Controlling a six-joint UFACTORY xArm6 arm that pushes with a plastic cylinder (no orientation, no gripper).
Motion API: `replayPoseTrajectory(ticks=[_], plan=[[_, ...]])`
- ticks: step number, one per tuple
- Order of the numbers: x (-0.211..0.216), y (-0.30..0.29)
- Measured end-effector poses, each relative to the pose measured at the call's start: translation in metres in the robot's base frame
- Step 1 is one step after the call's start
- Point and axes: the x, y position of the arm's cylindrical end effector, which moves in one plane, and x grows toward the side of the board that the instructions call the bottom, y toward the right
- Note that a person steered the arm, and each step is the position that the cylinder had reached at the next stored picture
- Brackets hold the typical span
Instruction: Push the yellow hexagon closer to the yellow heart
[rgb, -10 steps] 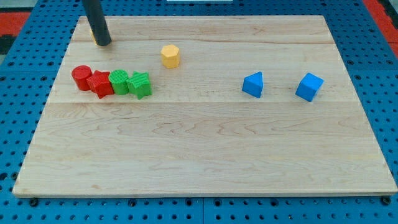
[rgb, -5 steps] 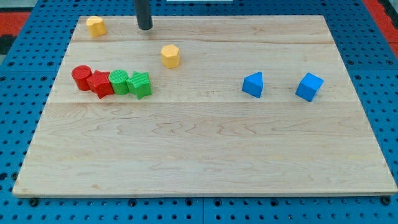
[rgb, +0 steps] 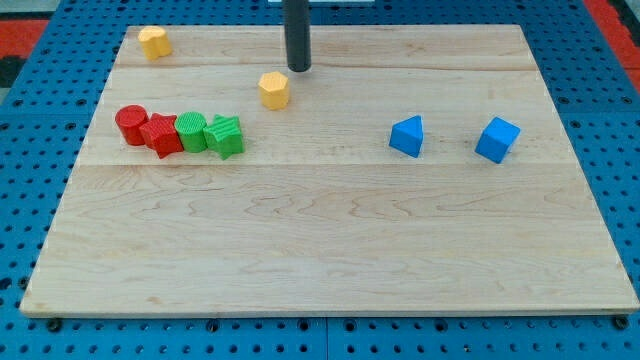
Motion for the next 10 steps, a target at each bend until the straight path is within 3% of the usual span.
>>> replayPoseTrajectory(ticks=[2, 3, 4, 5, 6, 8, 10], plan=[[0.039, -0.015], [0.04, -0.064], [0.047, -0.075], [0.059, -0.028], [0.073, -0.029], [0.062, -0.148], [0.099, -0.164]])
